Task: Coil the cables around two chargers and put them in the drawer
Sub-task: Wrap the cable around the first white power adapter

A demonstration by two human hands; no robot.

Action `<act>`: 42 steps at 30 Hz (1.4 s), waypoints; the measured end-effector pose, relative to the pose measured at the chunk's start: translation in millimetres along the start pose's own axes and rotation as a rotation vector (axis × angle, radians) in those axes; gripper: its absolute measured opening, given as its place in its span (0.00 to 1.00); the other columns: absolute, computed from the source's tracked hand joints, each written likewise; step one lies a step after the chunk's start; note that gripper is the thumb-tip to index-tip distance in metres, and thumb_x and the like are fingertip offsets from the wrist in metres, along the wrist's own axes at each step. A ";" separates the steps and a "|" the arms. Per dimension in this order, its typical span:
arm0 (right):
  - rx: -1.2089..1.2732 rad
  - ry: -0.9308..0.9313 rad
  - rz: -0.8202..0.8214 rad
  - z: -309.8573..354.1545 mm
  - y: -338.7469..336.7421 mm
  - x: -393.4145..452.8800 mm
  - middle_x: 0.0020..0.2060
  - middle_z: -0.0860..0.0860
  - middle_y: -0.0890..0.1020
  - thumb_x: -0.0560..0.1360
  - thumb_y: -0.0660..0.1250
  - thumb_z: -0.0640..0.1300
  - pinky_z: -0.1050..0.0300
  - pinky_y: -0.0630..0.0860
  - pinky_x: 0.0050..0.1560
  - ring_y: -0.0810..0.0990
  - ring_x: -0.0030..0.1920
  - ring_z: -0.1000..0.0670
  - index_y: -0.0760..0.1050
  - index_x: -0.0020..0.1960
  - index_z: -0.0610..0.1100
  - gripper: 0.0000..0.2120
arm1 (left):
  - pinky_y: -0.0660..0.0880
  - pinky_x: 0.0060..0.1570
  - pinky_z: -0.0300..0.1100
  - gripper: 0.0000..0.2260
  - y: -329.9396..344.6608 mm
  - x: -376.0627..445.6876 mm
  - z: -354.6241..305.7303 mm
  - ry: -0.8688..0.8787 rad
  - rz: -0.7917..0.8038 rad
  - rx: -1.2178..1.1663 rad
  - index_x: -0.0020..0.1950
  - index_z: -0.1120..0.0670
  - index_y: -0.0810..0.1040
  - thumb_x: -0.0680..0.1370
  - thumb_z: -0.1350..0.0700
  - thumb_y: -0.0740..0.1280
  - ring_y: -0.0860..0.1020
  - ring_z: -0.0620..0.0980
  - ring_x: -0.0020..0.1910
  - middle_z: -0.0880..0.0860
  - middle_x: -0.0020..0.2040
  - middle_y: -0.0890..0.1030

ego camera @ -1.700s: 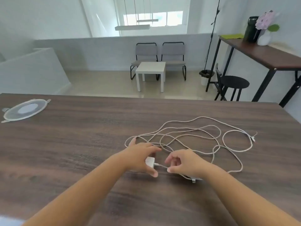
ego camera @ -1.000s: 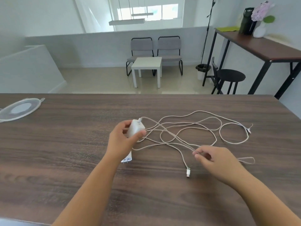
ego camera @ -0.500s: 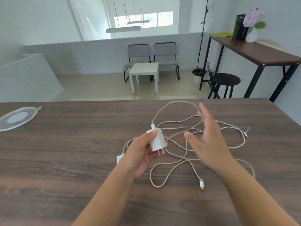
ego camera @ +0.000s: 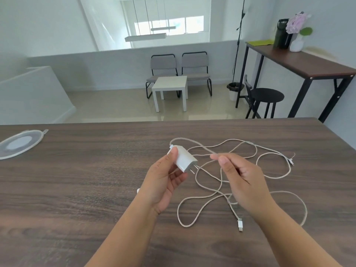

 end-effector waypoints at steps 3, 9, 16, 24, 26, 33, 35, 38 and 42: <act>-0.027 -0.015 0.038 -2.3 5.7 -10.4 0.36 0.69 0.81 0.80 0.60 0.46 0.75 0.70 0.41 0.79 0.39 0.65 0.80 0.55 0.52 0.10 | 0.80 0.37 0.36 0.15 3.3 0.6 -0.3 0.011 0.028 -0.053 0.51 0.54 0.82 0.71 0.47 0.68 0.81 0.46 0.39 0.53 0.45 0.84; 0.017 -0.048 0.030 -7.5 12.2 -19.2 0.30 0.62 0.76 0.79 0.60 0.47 0.70 0.69 0.36 0.74 0.32 0.58 0.79 0.58 0.53 0.12 | 0.80 0.36 0.37 0.13 3.8 -0.2 1.4 0.028 0.040 -0.095 0.50 0.55 0.83 0.71 0.49 0.68 0.81 0.47 0.40 0.56 0.50 0.83; -0.098 -0.107 0.094 -13.1 18.8 -23.1 0.43 0.61 0.83 0.78 0.59 0.53 0.65 0.74 0.42 0.81 0.41 0.57 0.78 0.60 0.58 0.14 | 0.80 0.35 0.36 0.15 2.9 -6.0 -2.3 0.047 0.018 -0.139 0.52 0.56 0.82 0.72 0.47 0.67 0.81 0.47 0.39 0.56 0.47 0.84; -0.205 -0.128 0.194 -18.1 27.5 -22.3 0.41 0.55 0.83 0.79 0.58 0.55 0.51 0.77 0.41 0.81 0.42 0.53 0.77 0.59 0.59 0.13 | 0.81 0.35 0.37 0.25 2.5 -9.5 4.5 -0.006 0.029 -0.182 0.62 0.60 0.78 0.73 0.44 0.66 0.82 0.48 0.39 0.62 0.56 0.82; -0.226 -0.134 0.212 -19.7 29.1 -22.5 0.40 0.55 0.83 0.79 0.57 0.55 0.52 0.77 0.41 0.81 0.41 0.53 0.77 0.59 0.58 0.13 | 0.81 0.34 0.37 0.24 2.2 -10.9 6.5 -0.011 0.035 -0.181 0.61 0.59 0.78 0.73 0.43 0.65 0.82 0.48 0.38 0.62 0.56 0.83; -0.071 -0.098 0.191 -16.9 26.5 -27.1 0.41 0.49 0.85 0.79 0.58 0.57 0.48 0.78 0.45 0.83 0.43 0.47 0.78 0.57 0.63 0.12 | 0.81 0.36 0.37 0.18 -3.8 -11.0 2.1 0.034 0.013 -0.170 0.55 0.57 0.80 0.72 0.47 0.67 0.82 0.47 0.41 0.55 0.47 0.84; -0.064 -0.073 0.183 -18.8 23.9 -26.4 0.41 0.46 0.84 0.79 0.57 0.58 0.46 0.78 0.45 0.82 0.43 0.43 0.78 0.55 0.62 0.12 | 0.80 0.36 0.37 0.16 -6.4 -11.2 1.2 0.046 0.000 -0.165 0.54 0.57 0.81 0.72 0.48 0.67 0.81 0.48 0.43 0.55 0.48 0.84; -0.087 -0.067 0.166 -19.1 20.5 -24.8 0.33 0.51 0.81 0.78 0.58 0.57 0.54 0.75 0.37 0.77 0.32 0.51 0.79 0.50 0.57 0.12 | 0.80 0.34 0.38 0.15 -8.3 -12.0 2.6 0.039 -0.009 -0.176 0.53 0.57 0.81 0.71 0.49 0.67 0.81 0.50 0.43 0.57 0.49 0.83; -0.057 -0.040 0.198 -19.1 23.8 -27.4 0.28 0.58 0.74 0.77 0.58 0.57 0.54 0.73 0.35 0.72 0.30 0.53 0.79 0.47 0.54 0.13 | 0.81 0.36 0.38 0.18 -6.2 -13.2 4.6 0.032 0.027 -0.207 0.59 0.58 0.78 0.72 0.52 0.66 0.82 0.50 0.45 0.58 0.53 0.83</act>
Point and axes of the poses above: each hand's wrist, its own x-axis towards the middle knuckle, its own y-axis out of the palm, z = x × y, the point moved 5 cm from there along x, towards the middle knuckle
